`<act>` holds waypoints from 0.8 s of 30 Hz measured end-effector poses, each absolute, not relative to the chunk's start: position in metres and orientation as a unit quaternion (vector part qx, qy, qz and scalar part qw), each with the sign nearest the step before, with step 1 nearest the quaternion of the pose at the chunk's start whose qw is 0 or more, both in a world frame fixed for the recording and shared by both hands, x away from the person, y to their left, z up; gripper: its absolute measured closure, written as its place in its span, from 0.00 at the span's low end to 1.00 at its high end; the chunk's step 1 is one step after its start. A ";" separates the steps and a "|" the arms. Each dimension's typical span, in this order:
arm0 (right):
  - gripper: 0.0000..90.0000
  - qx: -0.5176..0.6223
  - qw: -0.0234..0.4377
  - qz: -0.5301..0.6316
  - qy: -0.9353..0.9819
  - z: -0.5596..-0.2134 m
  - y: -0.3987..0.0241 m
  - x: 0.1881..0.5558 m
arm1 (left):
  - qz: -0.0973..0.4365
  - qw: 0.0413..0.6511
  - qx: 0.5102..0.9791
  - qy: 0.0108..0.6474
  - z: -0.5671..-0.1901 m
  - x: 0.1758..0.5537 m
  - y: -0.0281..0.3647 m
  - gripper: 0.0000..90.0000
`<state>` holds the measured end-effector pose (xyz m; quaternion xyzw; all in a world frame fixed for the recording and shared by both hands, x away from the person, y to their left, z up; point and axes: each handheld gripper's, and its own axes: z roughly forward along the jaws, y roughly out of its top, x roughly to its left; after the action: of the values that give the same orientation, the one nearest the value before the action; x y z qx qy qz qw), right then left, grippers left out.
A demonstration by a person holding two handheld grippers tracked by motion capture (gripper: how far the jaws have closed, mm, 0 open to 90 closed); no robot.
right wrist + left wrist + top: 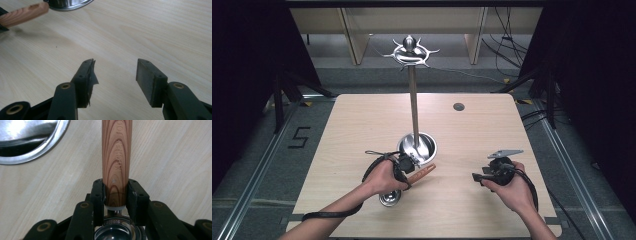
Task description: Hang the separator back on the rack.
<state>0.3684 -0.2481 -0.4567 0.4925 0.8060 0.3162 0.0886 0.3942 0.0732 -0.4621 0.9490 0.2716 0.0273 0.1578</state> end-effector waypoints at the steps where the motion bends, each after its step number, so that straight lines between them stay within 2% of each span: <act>1: 0.55 0.494 0.086 0.316 0.805 -0.457 -0.248 0.368 | 0.029 0.165 0.948 0.272 -0.461 0.394 0.076 0.76; 8: 0.55 0.478 0.100 0.324 0.810 -0.458 -0.250 0.371 | 0.046 0.196 0.942 0.269 -0.448 0.388 0.093 0.76; 12: 0.55 0.495 0.089 0.316 0.804 -0.457 -0.248 0.368 | 0.056 0.216 0.937 0.269 -0.443 0.385 0.101 0.76; 15: 0.55 0.475 0.103 0.326 0.811 -0.458 -0.250 0.371 | 0.059 0.252 0.922 0.288 -0.443 0.380 0.105 0.76; 19: 0.55 0.481 0.099 0.323 0.809 -0.458 -0.249 0.370 | 0.066 0.270 0.918 0.283 -0.438 0.377 0.114 0.76; 24: 0.55 0.491 0.094 0.331 0.801 -0.459 -0.247 0.369 | 0.077 0.304 0.898 0.308 -0.436 0.372 0.120 0.76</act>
<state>0.3691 -0.2465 -0.4591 0.4907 0.8007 0.3307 0.0940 0.3721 0.1205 -0.4360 0.8982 0.3076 0.0773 0.3044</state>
